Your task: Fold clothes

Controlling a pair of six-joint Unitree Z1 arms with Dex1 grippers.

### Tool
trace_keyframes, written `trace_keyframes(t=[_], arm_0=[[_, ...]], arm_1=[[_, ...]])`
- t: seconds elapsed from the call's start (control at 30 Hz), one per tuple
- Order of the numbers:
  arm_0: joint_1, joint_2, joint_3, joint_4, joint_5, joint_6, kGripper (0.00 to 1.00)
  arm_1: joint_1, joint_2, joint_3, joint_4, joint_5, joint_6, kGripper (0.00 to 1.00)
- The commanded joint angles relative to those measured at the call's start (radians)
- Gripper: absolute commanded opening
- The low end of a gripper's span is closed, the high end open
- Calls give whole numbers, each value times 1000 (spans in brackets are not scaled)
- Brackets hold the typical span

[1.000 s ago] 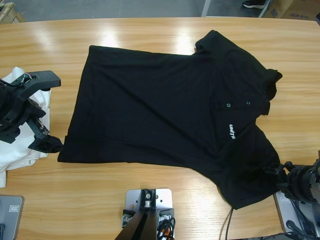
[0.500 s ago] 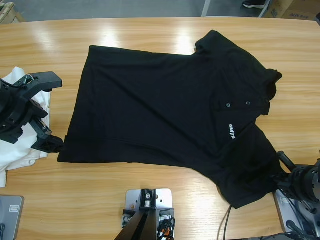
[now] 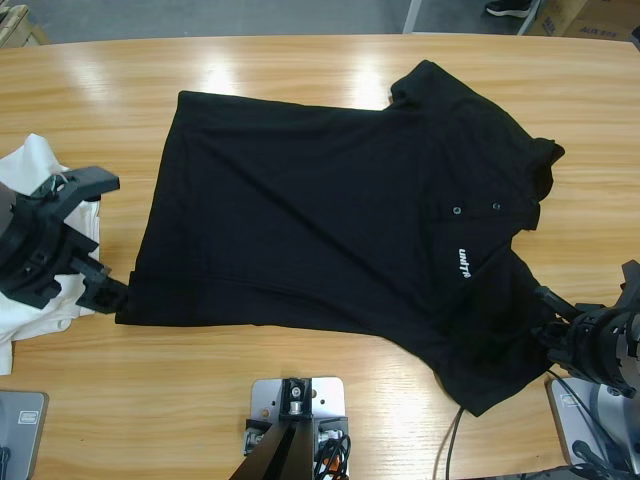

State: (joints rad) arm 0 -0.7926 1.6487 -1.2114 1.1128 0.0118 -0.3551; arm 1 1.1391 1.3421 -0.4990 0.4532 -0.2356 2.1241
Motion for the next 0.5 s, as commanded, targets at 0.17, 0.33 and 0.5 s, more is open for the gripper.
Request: trace_keyframes(t=[0.17, 0.33, 0.5], arm_0=[[3, -162, 462, -392, -141, -662, 959], [9, -140, 592, -626, -127, -897, 954], [12, -138, 604, -674, -26, -959, 944]], arm_1=[[-3, 43, 19, -28, -10, -32, 0], [-4, 54, 17, -44, -8, -43, 0], [-4, 50, 20, -44, -5, -54, 0]])
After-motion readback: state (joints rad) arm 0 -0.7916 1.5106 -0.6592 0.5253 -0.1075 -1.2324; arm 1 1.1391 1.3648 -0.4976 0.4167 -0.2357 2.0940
